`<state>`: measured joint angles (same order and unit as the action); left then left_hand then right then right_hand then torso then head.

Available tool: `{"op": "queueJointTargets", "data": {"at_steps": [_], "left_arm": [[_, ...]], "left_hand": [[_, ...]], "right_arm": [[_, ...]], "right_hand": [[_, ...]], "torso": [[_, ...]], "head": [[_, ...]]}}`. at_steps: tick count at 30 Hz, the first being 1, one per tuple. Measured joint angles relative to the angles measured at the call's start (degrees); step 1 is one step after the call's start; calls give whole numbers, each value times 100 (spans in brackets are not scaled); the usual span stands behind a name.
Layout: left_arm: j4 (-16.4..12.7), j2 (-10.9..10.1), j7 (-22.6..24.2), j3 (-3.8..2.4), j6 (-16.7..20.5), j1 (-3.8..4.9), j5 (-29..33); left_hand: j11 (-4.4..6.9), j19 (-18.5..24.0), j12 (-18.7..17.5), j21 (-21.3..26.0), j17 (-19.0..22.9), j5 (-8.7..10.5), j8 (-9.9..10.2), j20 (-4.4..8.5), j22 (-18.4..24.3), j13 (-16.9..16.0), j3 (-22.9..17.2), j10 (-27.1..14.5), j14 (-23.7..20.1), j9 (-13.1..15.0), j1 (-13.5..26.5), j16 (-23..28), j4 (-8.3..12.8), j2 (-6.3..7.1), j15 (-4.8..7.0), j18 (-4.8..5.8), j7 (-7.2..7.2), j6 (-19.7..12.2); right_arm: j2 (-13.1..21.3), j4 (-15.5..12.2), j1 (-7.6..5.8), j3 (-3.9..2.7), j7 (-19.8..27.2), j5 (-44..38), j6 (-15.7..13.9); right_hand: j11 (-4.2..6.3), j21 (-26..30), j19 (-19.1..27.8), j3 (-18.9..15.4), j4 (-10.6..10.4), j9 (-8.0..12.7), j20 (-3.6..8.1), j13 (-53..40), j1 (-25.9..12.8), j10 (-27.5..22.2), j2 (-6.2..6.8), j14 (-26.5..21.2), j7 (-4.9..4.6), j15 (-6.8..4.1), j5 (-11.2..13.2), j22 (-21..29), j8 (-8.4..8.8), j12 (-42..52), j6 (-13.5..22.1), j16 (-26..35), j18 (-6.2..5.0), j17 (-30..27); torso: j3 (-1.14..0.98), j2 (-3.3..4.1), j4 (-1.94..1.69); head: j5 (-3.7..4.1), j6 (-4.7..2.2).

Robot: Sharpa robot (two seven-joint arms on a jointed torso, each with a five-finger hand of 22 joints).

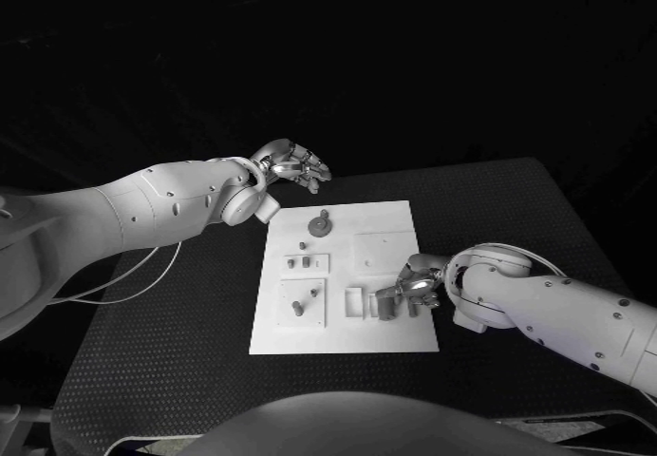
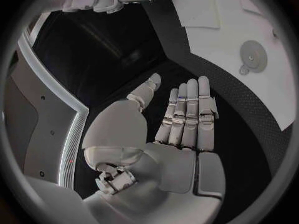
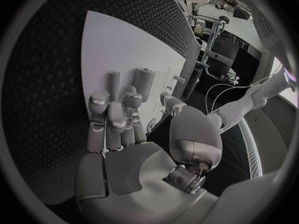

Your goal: Assemble the parts on the task board

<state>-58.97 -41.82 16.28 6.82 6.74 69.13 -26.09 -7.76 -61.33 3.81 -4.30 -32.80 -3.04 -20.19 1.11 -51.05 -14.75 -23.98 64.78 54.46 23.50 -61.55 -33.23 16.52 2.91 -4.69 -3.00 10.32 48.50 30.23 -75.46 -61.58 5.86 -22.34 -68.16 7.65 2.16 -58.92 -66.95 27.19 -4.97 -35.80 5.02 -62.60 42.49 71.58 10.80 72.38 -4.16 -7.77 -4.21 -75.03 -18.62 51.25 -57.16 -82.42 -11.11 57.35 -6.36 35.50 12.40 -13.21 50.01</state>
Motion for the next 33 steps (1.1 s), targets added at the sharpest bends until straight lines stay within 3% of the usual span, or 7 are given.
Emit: {"op": "queueJointTargets", "data": {"at_steps": [10,18,26,33], "left_arm": [[-8,-17,-6,0,-9,1,0],[-20,-19,-16,1,-22,1,1],[-32,-35,-31,1,-34,2,1],[-32,-38,-42,1,-45,2,1]], "left_hand": [[0,0,0,0,-9,0,0,0,2,0,0,0,0,-5,22,22,0,22,0,5,0,0],[0,0,0,0,-12,0,0,0,1,5,0,0,0,-5,42,22,0,2,0,8,0,0],[0,0,0,0,-12,0,0,0,1,5,0,0,0,-5,42,22,0,2,0,9,0,0],[0,0,0,0,-17,0,0,0,1,5,0,0,0,-10,42,22,0,2,0,11,0,0]], "right_arm": [[-155,186,-1,71,8,-153,87],[-307,287,-27,180,65,-278,173],[-343,308,-28,184,76,-355,183],[-354,300,-31,183,73,-403,175]], "right_hand": [[10,-22,1,-22,22,-36,-1,-15,80,10,-85,11,0,-11,-48,0,12,45,0,0,0,25],[9,-45,1,-184,189,-55,-2,-21,182,-54,-350,40,-4,-23,-44,0,58,92,-104,0,0,53],[9,-57,44,-328,746,-77,-3,-2,255,-54,-684,40,-13,-23,-44,0,57,128,-113,45,0,111],[9,-57,64,-299,1352,-104,-23,39,260,-54,-824,40,-13,-24,-32,0,60,155,-113,92,0,164]], "torso": [[3,6,3],[-3,7,14],[-4,13,9],[0,16,10]], "head": [[-18,0],[-26,0],[-13,0],[-16,0]]}}
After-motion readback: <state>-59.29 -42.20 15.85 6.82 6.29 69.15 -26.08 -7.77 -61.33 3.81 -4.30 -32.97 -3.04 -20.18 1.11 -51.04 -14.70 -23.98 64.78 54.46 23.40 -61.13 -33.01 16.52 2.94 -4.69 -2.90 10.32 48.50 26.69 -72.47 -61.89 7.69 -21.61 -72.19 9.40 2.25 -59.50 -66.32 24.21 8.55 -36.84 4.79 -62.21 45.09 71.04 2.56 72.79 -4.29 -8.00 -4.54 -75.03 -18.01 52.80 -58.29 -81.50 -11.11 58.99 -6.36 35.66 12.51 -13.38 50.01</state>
